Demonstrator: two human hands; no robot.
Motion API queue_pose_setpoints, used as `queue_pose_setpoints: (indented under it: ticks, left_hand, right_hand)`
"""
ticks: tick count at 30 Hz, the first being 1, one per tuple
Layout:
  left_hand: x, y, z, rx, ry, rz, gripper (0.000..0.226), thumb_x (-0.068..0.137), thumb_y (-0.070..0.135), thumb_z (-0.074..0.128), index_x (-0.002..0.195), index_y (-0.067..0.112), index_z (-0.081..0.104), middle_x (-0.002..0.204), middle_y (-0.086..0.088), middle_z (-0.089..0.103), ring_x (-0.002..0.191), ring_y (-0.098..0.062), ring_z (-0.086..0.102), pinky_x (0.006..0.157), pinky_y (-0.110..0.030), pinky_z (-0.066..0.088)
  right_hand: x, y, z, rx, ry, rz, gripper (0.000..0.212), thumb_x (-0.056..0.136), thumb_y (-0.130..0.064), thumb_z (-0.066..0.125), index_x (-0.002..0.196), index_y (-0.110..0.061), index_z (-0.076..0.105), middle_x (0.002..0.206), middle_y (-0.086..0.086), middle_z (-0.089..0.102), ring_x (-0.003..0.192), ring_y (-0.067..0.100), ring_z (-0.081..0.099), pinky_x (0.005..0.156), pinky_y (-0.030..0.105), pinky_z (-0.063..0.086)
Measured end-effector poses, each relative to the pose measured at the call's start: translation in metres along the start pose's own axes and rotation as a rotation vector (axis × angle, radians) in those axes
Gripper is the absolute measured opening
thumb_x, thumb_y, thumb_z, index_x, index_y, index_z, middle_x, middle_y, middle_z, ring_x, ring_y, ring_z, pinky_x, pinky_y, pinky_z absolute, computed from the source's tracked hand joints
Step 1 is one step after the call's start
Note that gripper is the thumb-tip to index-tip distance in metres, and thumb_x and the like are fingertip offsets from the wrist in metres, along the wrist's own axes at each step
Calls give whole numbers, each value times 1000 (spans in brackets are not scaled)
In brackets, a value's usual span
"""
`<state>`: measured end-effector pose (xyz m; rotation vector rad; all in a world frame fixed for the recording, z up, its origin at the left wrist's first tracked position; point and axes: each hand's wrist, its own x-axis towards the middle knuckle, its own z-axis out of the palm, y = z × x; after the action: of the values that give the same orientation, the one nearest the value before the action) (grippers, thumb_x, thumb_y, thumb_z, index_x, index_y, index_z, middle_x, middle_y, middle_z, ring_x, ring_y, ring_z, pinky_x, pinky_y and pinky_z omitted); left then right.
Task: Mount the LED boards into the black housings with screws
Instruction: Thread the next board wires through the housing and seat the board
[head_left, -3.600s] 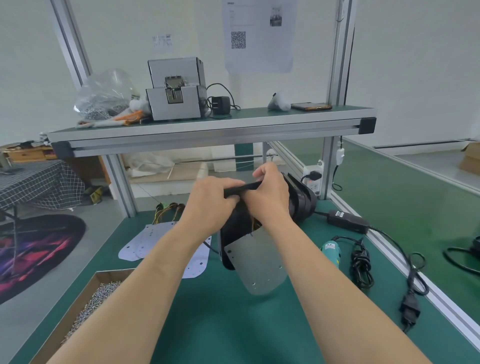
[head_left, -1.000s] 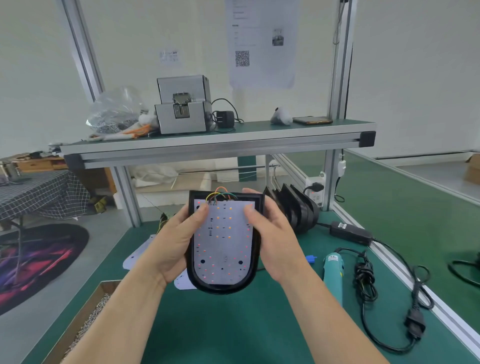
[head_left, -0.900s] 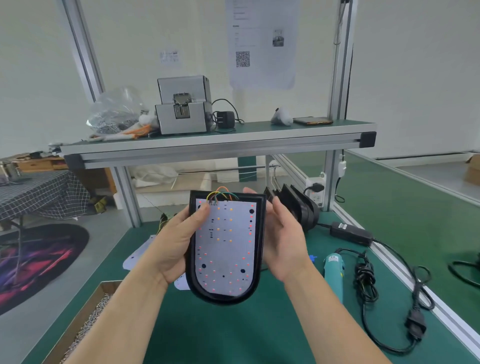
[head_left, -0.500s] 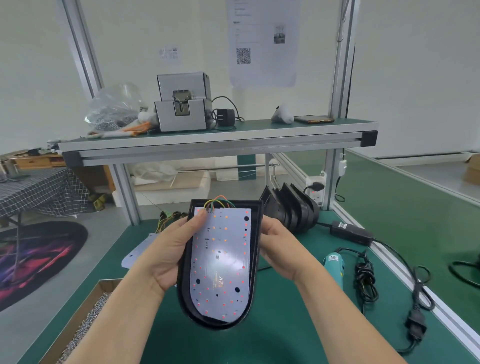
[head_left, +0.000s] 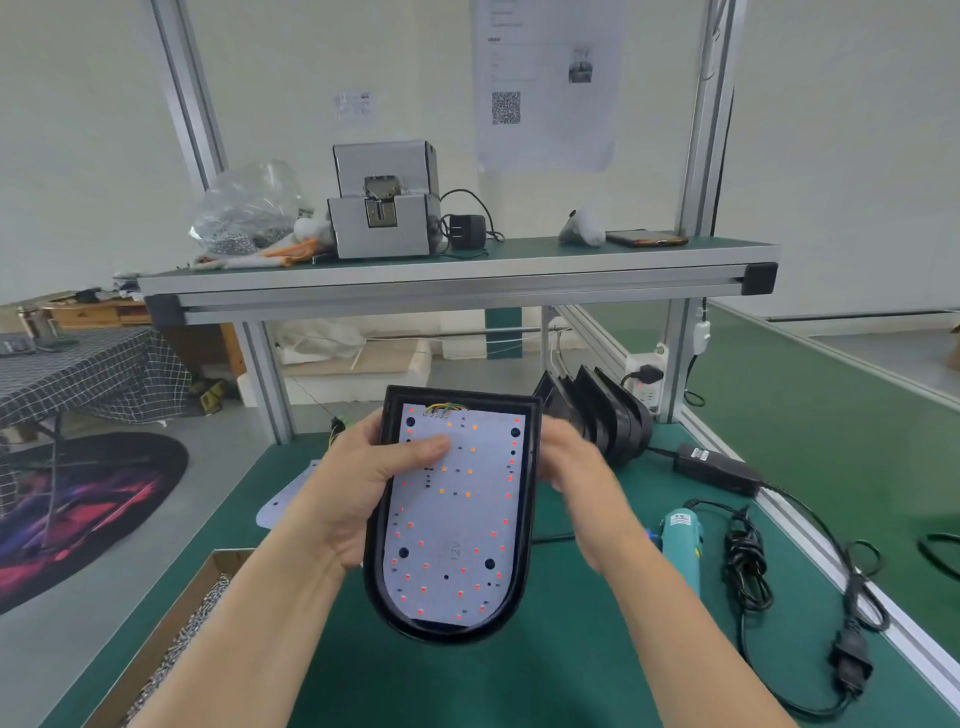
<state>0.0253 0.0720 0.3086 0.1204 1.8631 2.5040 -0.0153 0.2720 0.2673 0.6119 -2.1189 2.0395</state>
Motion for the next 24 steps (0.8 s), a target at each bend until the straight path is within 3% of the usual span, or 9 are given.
queue_pose_setpoints:
  ticks: [2,4,6,8,10,13,18,21,24]
  left_hand:
    - [0,1,0,30,28,27,37,67,4,77,102,2,68,102,-27,72,78,-40,73,60,-45,59]
    - [-1,-2,2,53,21,32,25,66,4,77,90,9,73,98,-25,73,75,-38,74,58,-43,59]
    - [-2,-5,4,66,5,45,19,67,6,77,83,15,75,95,-22,74,75,-36,74,59,-41,58]
    - [-2,-7,5,72,4,72,15,69,10,78,83,17,76,97,-21,74,79,-36,74,62,-41,59]
    - [-2,-9,5,77,15,83,15,69,18,79,83,17,76,98,-21,74,80,-35,74,64,-41,59]
    - [-4,-13,6,83,43,77,17,67,21,80,83,17,76,97,-20,75,80,-34,74,64,-40,59]
    - [-6,-22,10,88,58,104,10,71,20,78,80,17,77,92,-18,76,79,-33,75,62,-36,58]
    - [-6,-28,8,90,73,79,11,74,23,77,82,16,76,96,-19,75,82,-35,75,63,-37,59]
    - [-8,-31,6,148,87,56,1,83,16,76,82,15,74,96,-20,75,83,-36,75,63,-37,59]
  right_hand:
    - [-1,-8,-6,240,56,80,41,87,-42,55,113,-18,73,98,4,70,83,14,63,73,30,53]
    - [-6,-16,-3,122,19,62,43,87,-51,60,105,-13,72,88,9,67,76,14,57,69,35,52]
    - [-10,-19,4,-99,45,16,21,91,-37,68,98,-18,70,87,18,67,74,16,51,74,44,52]
    - [-12,-17,7,-135,98,39,7,94,-24,69,97,-18,69,94,20,68,75,17,51,82,49,53]
    - [-14,-14,7,-89,98,98,10,95,-21,67,98,-11,67,99,21,69,78,18,54,89,52,52]
    - [-20,-8,15,-47,154,101,13,96,-19,65,96,-6,63,101,20,69,85,35,61,90,55,52]
    - [-24,0,29,-60,271,76,13,98,-16,61,85,-16,58,84,1,68,76,17,57,78,40,51]
    - [-24,0,30,-61,292,74,15,97,-16,61,83,-15,58,78,4,65,71,13,53,74,43,50]
    - [-25,3,34,-20,305,95,12,98,-16,60,86,-12,60,86,13,66,77,18,57,83,52,52]
